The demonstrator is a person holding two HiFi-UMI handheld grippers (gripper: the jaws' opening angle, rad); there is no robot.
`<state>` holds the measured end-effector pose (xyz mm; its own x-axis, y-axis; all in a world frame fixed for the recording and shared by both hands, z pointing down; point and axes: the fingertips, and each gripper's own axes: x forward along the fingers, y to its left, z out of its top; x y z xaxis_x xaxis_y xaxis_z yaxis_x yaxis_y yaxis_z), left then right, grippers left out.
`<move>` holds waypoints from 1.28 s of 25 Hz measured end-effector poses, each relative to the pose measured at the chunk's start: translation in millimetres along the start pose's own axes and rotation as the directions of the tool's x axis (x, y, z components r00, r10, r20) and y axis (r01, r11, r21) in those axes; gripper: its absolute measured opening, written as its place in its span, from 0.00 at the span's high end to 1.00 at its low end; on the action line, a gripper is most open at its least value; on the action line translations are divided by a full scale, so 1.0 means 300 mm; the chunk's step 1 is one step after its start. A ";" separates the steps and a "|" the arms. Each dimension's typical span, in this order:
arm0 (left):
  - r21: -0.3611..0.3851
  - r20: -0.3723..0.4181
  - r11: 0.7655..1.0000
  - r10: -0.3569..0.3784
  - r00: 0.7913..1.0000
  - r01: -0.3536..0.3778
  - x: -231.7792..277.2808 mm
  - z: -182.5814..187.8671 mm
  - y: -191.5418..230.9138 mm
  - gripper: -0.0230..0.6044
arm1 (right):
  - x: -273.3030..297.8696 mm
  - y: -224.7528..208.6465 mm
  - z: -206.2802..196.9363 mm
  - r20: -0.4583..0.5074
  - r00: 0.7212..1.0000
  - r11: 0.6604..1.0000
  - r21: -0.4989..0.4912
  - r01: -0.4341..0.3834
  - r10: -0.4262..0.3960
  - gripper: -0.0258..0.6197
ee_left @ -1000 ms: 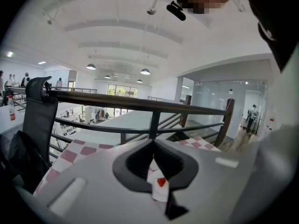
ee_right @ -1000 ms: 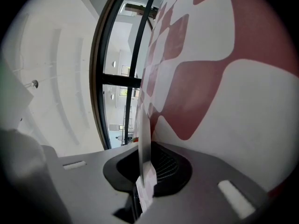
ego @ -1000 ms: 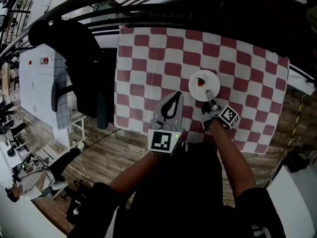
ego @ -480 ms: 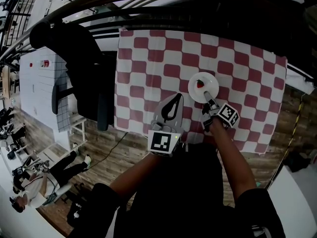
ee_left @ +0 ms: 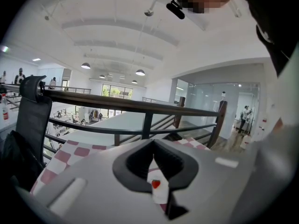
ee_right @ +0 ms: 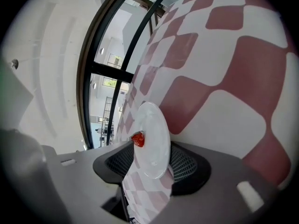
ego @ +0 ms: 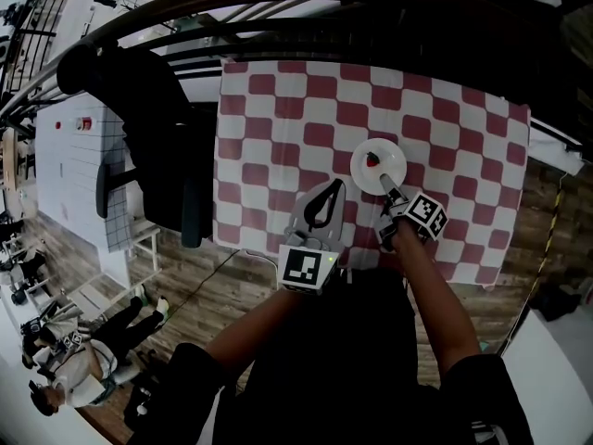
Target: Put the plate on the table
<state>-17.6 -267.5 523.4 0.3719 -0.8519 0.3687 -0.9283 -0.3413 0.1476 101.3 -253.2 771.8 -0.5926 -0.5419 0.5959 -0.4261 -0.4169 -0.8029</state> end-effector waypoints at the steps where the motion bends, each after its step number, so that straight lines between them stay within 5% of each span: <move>1: -0.001 0.001 1.000 -0.001 1.000 0.001 -0.004 0.002 0.000 0.95 | -0.008 -0.008 -0.002 0.000 1.000 1.000 -0.002 0.014 -0.014 0.62; 9: 0.000 0.019 1.000 -0.004 1.000 0.004 -0.053 0.017 0.002 0.95 | -0.091 -0.023 -0.018 0.012 0.998 0.998 -0.032 0.059 -0.059 0.61; 19: -0.003 0.050 1.000 -0.008 0.999 0.009 -0.168 0.003 0.006 0.95 | -0.201 0.140 -0.098 0.042 0.999 0.986 -0.163 -0.016 0.023 0.63; 32: -0.009 0.114 0.999 -0.045 0.993 0.046 -0.359 0.018 -0.048 0.95 | -0.435 0.409 -0.252 0.158 0.974 0.954 -0.279 -0.113 0.162 0.78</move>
<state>-44.1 -172.9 476.7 0.4109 -0.8753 0.2551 -0.9100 -0.3769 0.1729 74.8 -178.5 594.3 -0.5381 -0.7108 0.4530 -0.5299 -0.1327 -0.8376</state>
